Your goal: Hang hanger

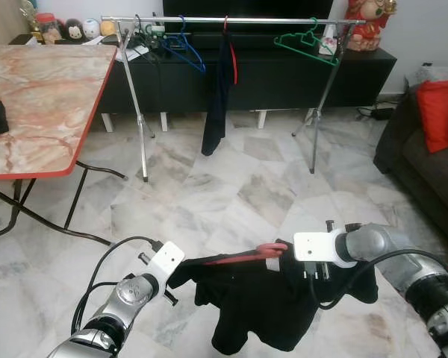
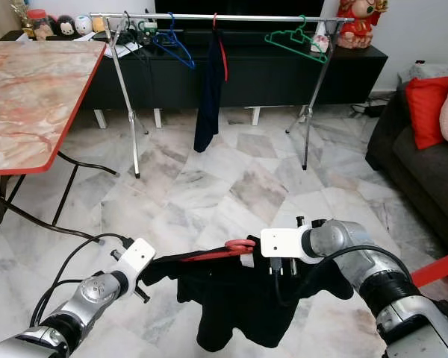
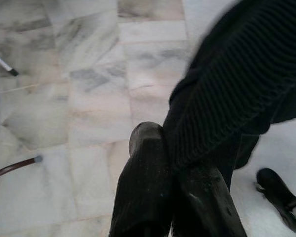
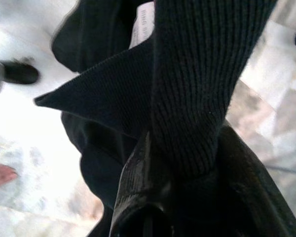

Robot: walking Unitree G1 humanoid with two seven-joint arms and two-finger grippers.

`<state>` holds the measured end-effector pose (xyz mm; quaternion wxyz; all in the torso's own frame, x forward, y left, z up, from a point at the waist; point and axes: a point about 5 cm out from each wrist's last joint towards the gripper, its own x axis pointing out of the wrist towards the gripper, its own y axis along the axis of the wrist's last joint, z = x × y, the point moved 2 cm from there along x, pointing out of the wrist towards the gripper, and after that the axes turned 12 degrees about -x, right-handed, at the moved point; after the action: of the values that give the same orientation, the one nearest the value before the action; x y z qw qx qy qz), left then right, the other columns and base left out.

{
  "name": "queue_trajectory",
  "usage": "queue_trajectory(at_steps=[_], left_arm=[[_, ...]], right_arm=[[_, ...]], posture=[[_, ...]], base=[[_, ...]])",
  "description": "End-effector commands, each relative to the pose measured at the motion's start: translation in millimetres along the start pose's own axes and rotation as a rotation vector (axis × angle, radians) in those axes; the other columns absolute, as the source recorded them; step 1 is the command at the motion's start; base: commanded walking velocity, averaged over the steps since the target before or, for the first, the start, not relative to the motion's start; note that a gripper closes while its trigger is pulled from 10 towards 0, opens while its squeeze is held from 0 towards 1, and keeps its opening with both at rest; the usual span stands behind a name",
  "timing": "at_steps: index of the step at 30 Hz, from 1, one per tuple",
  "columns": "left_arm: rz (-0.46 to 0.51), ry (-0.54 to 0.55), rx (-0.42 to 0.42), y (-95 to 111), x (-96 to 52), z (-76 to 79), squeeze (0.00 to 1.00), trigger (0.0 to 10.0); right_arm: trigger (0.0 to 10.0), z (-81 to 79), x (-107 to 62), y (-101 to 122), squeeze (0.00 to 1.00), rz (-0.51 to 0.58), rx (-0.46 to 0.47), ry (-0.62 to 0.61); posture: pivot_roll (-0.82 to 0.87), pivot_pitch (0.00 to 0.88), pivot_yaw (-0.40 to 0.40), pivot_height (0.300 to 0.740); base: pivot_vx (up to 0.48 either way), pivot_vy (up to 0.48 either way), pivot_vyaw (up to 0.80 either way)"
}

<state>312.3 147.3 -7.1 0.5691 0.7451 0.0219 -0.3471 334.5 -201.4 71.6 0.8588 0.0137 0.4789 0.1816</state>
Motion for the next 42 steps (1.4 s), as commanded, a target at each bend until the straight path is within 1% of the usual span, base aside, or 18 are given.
queue_trajectory(at_steps=[1,6,8,12,14,15,16,18,20,24,26,27,28,30,33,35,38,42], left_arm=[[-0.009,-0.006,0.016,3.8,-1.1,-6.5,0.0,0.0],[0.004,-0.054,-0.002,9.8,-0.3,-4.6,0.0,0.0],[0.051,-0.099,-0.067,23.2,0.3,-5.9,0.0,0.0],[0.087,-0.151,-0.099,34.4,0.3,-5.1,0.0,0.0],[0.128,-0.234,-0.119,47.8,-0.5,-1.0,0.0,0.0],[0.128,-0.234,-0.119,47.8,-0.5,-1.0,0.0,0.0],[0.15,-0.265,-0.124,54.5,-1.6,0.1,0.0,0.0],[0.173,-0.293,-0.128,61.1,-2.7,1.3,0.0,0.0],[0.198,-0.327,-0.131,68.9,-3.8,3.8,0.0,0.0],[0.208,-0.382,-0.115,73.6,-6.9,7.9,0.0,0.0],[0.211,-0.423,-0.111,74.9,-10.1,10.9,0.0,0.0],[0.212,-0.438,-0.108,75.4,-11.3,12.2,0.0,0.0],[0.216,-0.478,-0.101,76.9,-14.1,15.9,0.0,0.0],[0.22,-0.512,-0.095,78.0,-16.3,19.3,0.0,0.0],[0.224,-0.564,-0.085,80.8,-19.3,26.3,0.0,0.0],[0.203,-0.553,-0.057,78.2,-18.4,27.1,0.0,0.0],[0.188,-0.549,-0.055,75.2,-18.2,27.4,0.0,0.0],[0.162,-0.579,-0.046,71.4,-20.7,30.8,0.0,0.0]], right_arm=[[0.0,8.0,-4.9,-11.1,0.0,-0.071,0.018,-0.042],[0.0,1.6,1.7,-10.9,0.0,-0.099,0.008,-0.024],[0.0,-3.6,10.9,-3.0,0.0,-0.07,0.041,-0.031],[0.0,-9.6,20.4,3.3,0.0,-0.064,0.062,-0.033],[0.0,-14.2,31.0,8.0,0.0,-0.069,0.143,-0.069],[0.0,-14.2,31.0,8.0,0.0,-0.069,0.143,-0.069],[0.0,-14.2,35.4,9.1,0.0,-0.073,0.208,-0.104],[0.0,-15.5,40.5,10.9,0.0,-0.074,0.284,-0.135],[0.0,-23.9,48.4,14.8,0.0,-0.062,0.393,-0.126],[0.0,-29.0,52.8,11.6,0.0,-0.098,0.442,-0.171],[0.0,-27.4,55.4,14.3,0.0,-0.071,0.559,-0.216],[0.0,-27.7,56.8,16.1,0.0,-0.057,0.598,-0.217],[0.0,-32.4,61.1,21.9,0.0,-0.022,0.669,-0.189],[0.0,-37.5,64.5,27.0,0.0,0.0,0.684,-0.156],[0.0,-43.2,70.1,40.7,0.0,0.092,0.774,-0.104],[0.0,-48.1,72.3,51.6,0.0,0.171,0.78,-0.029],[0.0,-49.8,72.2,58.0,0.0,0.229,0.769,0.016],[0.0,-49.5,71.7,56.7,0.0,0.228,0.762,0.014]], posture=[[-0.1,0.043,-0.06,0.74],[-0.1,0.043,-0.06,0.74],[-0.1,0.041,-0.061,0.74],[-0.09,0.038,-0.061,0.74],[-0.09,0.039,-0.061,0.74],[-0.09,0.039,-0.061,0.74],[-0.09,0.039,-0.061,0.74],[-0.09,0.039,-0.061,0.74],[-0.08,0.036,-0.06,0.74],[-0.07,0.032,-0.059,0.74],[-0.07,0.032,-0.059,0.74],[-0.07,0.032,-0.059,0.74],[-0.07,0.032,-0.059,0.74],[-0.06,0.024,-0.056,0.74],[-0.06,0.023,-0.056,0.74],[-0.05,0.017,-0.054,0.74],[-0.06,0.014,-0.053,0.74],[-0.06,0.014,-0.053,0.74]], base=[[0.0,0.0,0.0],[0.0,0.0,0.0],[0.0,0.0,0.0],[0.0,0.0,0.0],[0.0,0.0,0.0],[0.0,0.0,0.0],[0.0,0.0,0.0],[0.0,0.0,0.0],[0.0,0.0,0.0],[0.0,0.0,0.0],[0.0,0.0,0.0],[0.0,0.0,0.0],[0.0,0.0,0.0],[0.0,0.0,0.0],[0.0,0.0,0.0],[0.0,0.0,0.0],[0.0,0.0,0.0],[0.0,0.0,0.0]])
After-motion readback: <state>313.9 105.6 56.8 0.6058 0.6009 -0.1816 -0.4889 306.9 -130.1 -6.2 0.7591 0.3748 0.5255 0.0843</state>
